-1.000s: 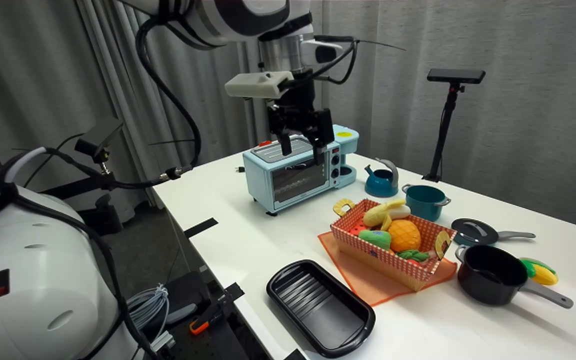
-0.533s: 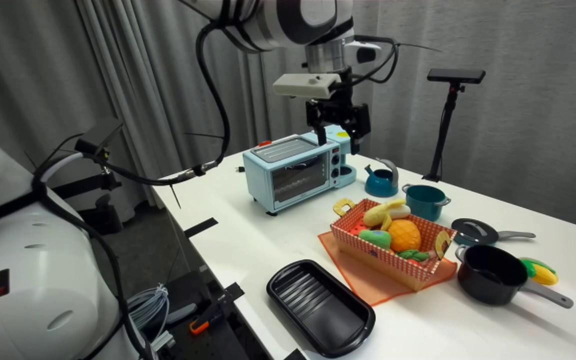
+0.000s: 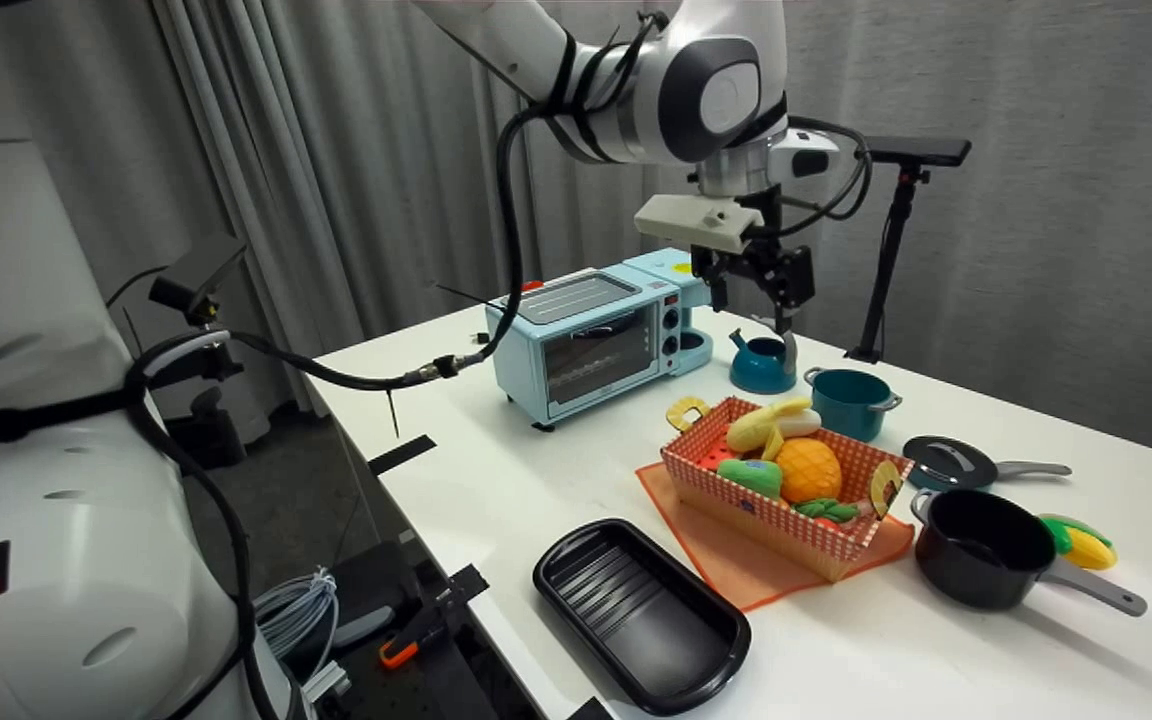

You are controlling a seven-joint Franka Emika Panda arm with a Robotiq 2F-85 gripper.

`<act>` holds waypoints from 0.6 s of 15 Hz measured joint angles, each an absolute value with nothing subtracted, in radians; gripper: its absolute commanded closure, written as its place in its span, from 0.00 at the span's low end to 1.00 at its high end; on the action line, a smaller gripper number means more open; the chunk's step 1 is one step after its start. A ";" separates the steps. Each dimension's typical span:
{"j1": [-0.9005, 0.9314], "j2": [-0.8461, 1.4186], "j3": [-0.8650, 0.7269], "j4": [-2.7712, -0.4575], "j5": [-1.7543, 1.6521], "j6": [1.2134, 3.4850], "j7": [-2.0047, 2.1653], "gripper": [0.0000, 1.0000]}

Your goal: Take the banana plushie from the box and put it on the black plate

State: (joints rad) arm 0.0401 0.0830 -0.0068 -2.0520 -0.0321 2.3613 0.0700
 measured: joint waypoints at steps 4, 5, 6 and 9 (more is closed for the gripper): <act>0.034 0.207 -0.015 -1.989 -0.031 2.407 0.102 0.00; 0.034 0.234 -0.015 -1.972 -0.031 2.409 0.108 0.00; 0.034 0.261 -0.014 -1.955 -0.031 2.409 0.113 0.00; 0.034 0.334 -0.013 -1.911 -0.031 2.409 0.127 0.00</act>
State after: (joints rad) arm 0.0345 0.3344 -0.0128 -1.9114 -0.0307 2.4093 0.1270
